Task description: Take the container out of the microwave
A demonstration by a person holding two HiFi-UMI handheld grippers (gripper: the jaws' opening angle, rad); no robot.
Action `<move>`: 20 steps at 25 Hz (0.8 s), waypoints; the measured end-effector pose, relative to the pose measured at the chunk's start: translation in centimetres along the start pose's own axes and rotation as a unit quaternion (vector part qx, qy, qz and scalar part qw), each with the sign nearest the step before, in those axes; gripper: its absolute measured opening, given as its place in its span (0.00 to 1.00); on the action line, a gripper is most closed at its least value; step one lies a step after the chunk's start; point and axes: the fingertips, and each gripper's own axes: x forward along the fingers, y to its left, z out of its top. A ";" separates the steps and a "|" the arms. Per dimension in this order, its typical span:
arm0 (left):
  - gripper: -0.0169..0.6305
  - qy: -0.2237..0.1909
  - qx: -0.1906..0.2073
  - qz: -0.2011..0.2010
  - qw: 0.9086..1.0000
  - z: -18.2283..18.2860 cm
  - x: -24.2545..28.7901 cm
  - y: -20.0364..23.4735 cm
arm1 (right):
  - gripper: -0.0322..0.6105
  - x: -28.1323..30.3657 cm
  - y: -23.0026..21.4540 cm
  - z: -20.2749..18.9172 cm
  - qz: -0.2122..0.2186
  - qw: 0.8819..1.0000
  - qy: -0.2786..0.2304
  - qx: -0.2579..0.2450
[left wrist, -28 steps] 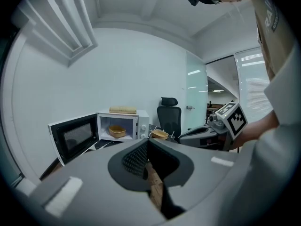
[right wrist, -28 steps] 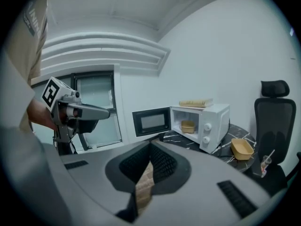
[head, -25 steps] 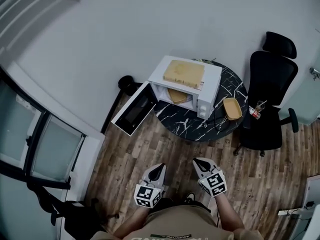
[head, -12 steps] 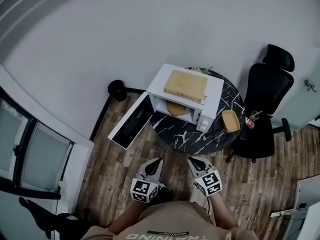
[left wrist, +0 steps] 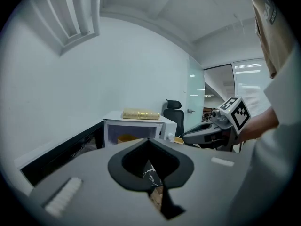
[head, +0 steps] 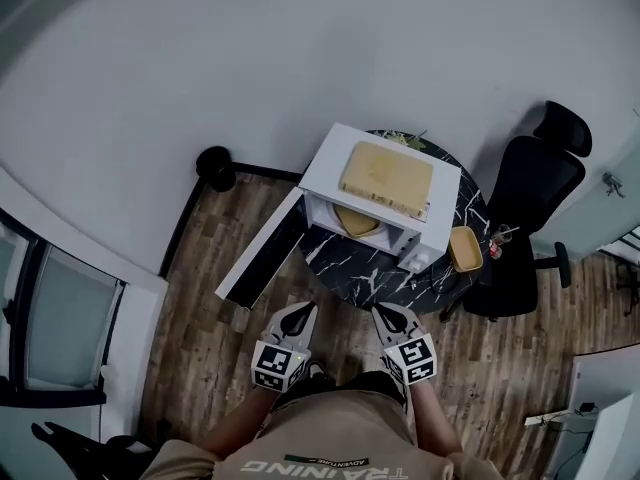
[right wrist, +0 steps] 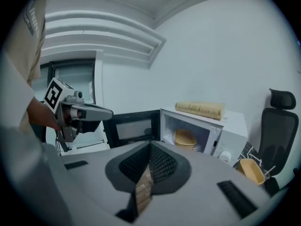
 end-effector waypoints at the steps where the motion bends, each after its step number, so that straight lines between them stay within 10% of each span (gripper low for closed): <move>1: 0.03 0.002 -0.004 -0.001 1.000 -0.2 0.1 0.5 | 0.06 0.4 -0.1 0.1 -0.001 1.000 0.003 0.000; 20: 0.03 0.022 -0.006 0.057 0.998 2.8 8.5 7.0 | 0.06 12.9 -8.0 1.2 0.051 0.997 0.040 -0.050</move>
